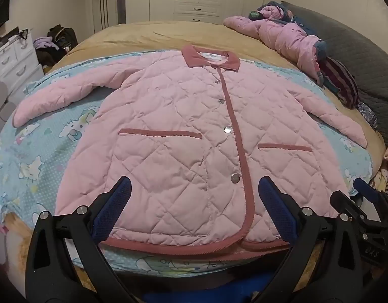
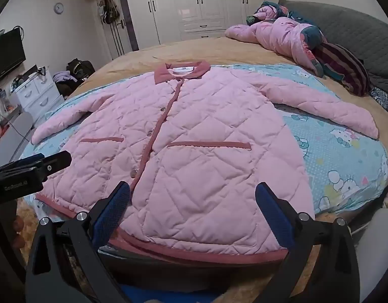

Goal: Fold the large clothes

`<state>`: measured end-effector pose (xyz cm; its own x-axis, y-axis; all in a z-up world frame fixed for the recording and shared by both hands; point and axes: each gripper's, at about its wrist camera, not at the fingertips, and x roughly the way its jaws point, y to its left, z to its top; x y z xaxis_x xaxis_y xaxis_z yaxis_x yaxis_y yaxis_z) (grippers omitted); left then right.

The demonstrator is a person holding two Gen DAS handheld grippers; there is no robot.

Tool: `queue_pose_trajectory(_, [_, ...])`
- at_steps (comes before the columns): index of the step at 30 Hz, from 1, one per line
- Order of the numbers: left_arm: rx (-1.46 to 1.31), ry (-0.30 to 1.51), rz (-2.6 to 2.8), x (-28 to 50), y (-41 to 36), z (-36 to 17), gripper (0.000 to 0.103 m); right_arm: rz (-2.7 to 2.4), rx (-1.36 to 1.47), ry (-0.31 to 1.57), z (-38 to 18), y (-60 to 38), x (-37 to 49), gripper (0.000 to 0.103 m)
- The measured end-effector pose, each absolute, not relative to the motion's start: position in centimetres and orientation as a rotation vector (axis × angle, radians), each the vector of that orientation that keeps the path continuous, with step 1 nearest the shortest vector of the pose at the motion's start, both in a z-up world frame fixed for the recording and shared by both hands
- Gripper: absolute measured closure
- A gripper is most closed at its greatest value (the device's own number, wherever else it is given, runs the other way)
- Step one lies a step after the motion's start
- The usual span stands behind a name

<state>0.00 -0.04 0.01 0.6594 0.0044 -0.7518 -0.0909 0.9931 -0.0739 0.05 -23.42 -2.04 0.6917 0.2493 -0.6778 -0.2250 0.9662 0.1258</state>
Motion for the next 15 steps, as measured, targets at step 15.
queue_pose_trajectory(15, [-0.114, 0.833, 0.047, -0.3, -0.3, 0.6, 0.008, 0.269, 0.013, 0.750, -1.5, -22.8, -0.5, 0.004])
